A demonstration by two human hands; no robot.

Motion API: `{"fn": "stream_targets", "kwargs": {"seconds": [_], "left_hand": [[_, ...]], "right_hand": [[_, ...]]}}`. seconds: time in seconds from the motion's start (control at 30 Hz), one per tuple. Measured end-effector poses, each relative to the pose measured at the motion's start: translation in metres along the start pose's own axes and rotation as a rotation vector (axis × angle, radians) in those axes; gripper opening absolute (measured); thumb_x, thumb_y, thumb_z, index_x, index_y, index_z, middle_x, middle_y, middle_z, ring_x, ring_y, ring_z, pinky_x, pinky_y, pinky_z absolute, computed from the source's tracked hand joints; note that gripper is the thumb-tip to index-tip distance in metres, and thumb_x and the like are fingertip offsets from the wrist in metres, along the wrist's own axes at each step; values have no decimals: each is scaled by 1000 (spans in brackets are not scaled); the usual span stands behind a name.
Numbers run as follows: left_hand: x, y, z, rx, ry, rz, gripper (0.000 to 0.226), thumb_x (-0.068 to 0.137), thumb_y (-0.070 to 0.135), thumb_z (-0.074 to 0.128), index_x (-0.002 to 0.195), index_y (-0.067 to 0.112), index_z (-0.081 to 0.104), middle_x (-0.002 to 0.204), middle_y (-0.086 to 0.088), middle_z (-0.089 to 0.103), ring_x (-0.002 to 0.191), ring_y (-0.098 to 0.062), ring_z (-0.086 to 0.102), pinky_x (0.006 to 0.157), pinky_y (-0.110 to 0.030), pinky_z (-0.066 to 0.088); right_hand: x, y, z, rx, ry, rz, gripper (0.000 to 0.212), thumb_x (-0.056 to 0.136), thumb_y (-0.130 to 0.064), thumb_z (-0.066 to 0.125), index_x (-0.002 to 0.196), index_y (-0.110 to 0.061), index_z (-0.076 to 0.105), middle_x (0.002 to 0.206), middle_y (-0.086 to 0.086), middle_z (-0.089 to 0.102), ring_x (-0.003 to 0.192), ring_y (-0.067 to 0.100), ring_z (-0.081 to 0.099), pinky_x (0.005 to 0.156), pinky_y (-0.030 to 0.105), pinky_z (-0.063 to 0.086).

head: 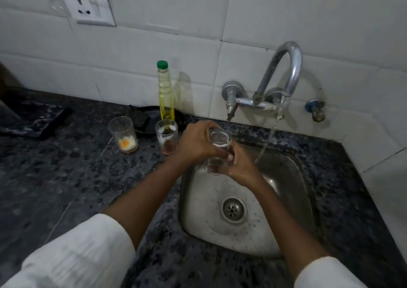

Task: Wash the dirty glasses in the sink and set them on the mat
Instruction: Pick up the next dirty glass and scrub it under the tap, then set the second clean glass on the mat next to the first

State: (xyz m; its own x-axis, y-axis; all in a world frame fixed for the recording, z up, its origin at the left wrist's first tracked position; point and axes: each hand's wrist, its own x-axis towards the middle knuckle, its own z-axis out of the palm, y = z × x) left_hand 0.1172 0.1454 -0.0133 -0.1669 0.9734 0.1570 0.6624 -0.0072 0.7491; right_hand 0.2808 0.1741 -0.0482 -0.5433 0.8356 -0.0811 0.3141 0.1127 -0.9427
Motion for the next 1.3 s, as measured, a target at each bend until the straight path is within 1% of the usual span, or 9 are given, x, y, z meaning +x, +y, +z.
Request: {"fn": "stream_targets", "kwargs": {"seconds": [0.13, 0.23, 0.3, 0.43, 0.57, 0.73, 0.9, 1.03, 1.3], "left_hand": [[-17, 23, -1, -48, -94, 34, 66, 44, 59, 92, 98, 27, 73, 85, 15, 75, 80, 7, 68, 75, -18, 55], [-30, 30, -9, -205, -237, -19, 56, 65, 40, 90, 113, 22, 68, 99, 8, 75, 90, -3, 71, 79, -24, 57], [-41, 30, -23, -312, -268, -110, 46, 83, 30, 78, 124, 20, 61, 102, 5, 72, 87, -8, 69, 68, -23, 54], [-62, 11, -70, -384, -177, -261, 36, 94, 30, 65, 128, 18, 60, 108, -9, 71, 87, -16, 67, 74, -34, 55], [-82, -28, -122, -382, -39, -330, 34, 91, 22, 69, 123, 11, 62, 97, -8, 73, 74, -8, 67, 62, -22, 54], [-113, -92, -199, -397, 88, -435, 28, 89, 21, 72, 116, 17, 65, 106, -13, 74, 84, -14, 69, 76, -35, 56], [-131, -167, -289, -411, 236, -519, 28, 91, 24, 70, 118, 20, 64, 103, -4, 74, 86, -12, 68, 71, -29, 53], [-133, -231, -352, -418, 322, -565, 28, 91, 20, 69, 119, 17, 64, 113, -14, 73, 83, -12, 65, 70, -26, 49], [-116, -326, -423, -412, 348, -582, 18, 89, 26, 71, 106, 30, 66, 103, -1, 76, 85, -11, 68, 73, -31, 50]], "right_hand": [[-17, -4, 0, -61, 229, -79, 55, 53, -21, 87, 104, -22, 66, 92, -8, 73, 87, 6, 69, 80, 35, 58], [-26, -6, -3, -143, 244, -56, 63, 41, -41, 80, 101, -25, 69, 89, -6, 74, 82, 9, 70, 75, 40, 59], [-25, -7, -2, -206, 232, -35, 66, 38, -47, 78, 99, -23, 68, 88, -4, 73, 80, 13, 69, 72, 42, 58], [-20, -27, 9, -252, 221, -32, 68, 40, -43, 88, 102, -26, 65, 91, -5, 72, 84, 15, 69, 76, 36, 57], [-1, -57, 44, -213, 136, -124, 75, 43, -39, 91, 108, -32, 55, 91, -3, 70, 83, 17, 68, 78, 44, 56], [48, -109, 129, -180, 43, -223, 73, 43, -43, 90, 103, -31, 51, 101, -4, 69, 92, 19, 66, 84, 42, 55], [126, -165, 245, -107, -43, -273, 65, 46, -31, 94, 98, -20, 56, 90, -2, 70, 82, 19, 67, 71, 39, 57], [202, -200, 347, -65, -65, -297, 66, 45, -30, 94, 98, -21, 57, 90, -4, 70, 83, 17, 66, 73, 37, 57], [324, -219, 494, -181, -49, -360, 70, 39, -36, 94, 95, -21, 55, 92, -2, 70, 84, 21, 66, 73, 36, 56]]}}
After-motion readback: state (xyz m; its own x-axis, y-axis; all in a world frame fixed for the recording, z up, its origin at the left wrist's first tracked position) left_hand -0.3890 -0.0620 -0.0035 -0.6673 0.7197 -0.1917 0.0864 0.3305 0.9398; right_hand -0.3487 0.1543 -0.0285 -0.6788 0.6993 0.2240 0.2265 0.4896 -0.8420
